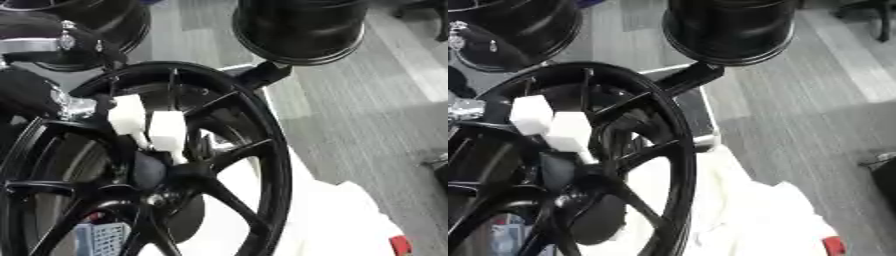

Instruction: Pull the pin out of the wheel hub.

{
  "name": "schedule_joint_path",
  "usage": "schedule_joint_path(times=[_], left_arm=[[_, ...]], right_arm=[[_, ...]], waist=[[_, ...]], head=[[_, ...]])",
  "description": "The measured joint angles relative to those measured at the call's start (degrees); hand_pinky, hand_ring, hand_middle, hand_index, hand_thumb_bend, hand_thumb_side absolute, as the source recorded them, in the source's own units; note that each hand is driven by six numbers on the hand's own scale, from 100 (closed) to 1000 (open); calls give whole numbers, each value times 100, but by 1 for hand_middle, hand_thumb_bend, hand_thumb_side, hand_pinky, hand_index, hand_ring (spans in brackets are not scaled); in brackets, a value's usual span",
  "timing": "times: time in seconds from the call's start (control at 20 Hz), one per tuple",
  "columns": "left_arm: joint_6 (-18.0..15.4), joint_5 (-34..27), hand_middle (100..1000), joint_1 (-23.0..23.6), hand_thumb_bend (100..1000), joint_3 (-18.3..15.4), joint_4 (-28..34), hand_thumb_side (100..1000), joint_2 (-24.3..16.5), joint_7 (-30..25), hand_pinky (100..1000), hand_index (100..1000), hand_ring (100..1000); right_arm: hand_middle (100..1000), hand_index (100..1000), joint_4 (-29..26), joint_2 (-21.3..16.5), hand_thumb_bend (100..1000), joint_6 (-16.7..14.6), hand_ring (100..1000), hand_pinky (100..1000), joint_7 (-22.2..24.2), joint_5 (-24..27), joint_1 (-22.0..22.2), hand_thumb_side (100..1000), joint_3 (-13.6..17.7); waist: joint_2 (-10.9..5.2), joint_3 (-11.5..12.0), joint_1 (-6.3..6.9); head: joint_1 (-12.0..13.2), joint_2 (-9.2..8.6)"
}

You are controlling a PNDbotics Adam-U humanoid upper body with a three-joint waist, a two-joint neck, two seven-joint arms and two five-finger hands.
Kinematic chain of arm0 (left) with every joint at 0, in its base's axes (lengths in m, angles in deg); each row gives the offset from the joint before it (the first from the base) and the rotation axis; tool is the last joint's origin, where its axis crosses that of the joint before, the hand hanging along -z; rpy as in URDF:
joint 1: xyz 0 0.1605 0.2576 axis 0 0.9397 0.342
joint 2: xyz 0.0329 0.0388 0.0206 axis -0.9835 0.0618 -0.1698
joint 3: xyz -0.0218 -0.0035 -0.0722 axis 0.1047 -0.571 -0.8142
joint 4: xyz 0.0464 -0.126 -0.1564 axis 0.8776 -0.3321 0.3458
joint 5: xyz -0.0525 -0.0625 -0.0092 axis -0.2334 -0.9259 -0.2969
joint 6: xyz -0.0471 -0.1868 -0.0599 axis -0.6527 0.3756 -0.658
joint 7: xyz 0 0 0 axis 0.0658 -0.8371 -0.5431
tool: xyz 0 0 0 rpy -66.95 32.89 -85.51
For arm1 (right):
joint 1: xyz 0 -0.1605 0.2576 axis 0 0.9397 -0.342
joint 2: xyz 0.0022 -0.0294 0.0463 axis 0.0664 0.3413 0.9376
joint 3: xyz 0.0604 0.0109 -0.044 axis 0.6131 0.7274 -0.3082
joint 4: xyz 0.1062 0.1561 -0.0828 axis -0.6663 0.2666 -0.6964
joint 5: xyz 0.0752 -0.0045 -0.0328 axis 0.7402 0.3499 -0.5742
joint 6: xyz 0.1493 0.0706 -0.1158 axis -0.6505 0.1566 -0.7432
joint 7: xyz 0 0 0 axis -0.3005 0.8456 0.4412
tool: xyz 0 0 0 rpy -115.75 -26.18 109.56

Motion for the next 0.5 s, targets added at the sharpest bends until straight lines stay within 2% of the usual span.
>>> schedule_joint_path(times=[0.15, 0.25, 0.4, 0.5], left_arm=[[41, 1, 775, 76, 278, 21, 20, 571, 0, -93, 974, 952, 906], [58, -8, 780, 117, 313, 21, 38, 697, 0, -131, 979, 957, 914], [39, -44, 770, 208, 331, 19, 102, 801, -3, -175, 971, 953, 907], [47, -70, 767, 263, 332, 15, 142, 807, -8, -176, 967, 952, 905]], right_arm=[[535, 699, 0, 4, 100, 5, 605, 773, -5, 16, -1, 563, 0], [534, 698, 0, 17, 100, 9, 604, 773, -8, 22, -3, 565, 0], [532, 697, 0, 47, 100, 24, 603, 772, -20, 27, -5, 566, 0], [532, 697, 0, 50, 100, 30, 602, 772, -26, 36, -8, 566, 1]], waist=[[0, -5, 0], [8, -12, 2], [35, -16, 5], [45, -18, 8]], head=[[-9, 0], [-12, 0], [-18, 1], [-30, 1]])
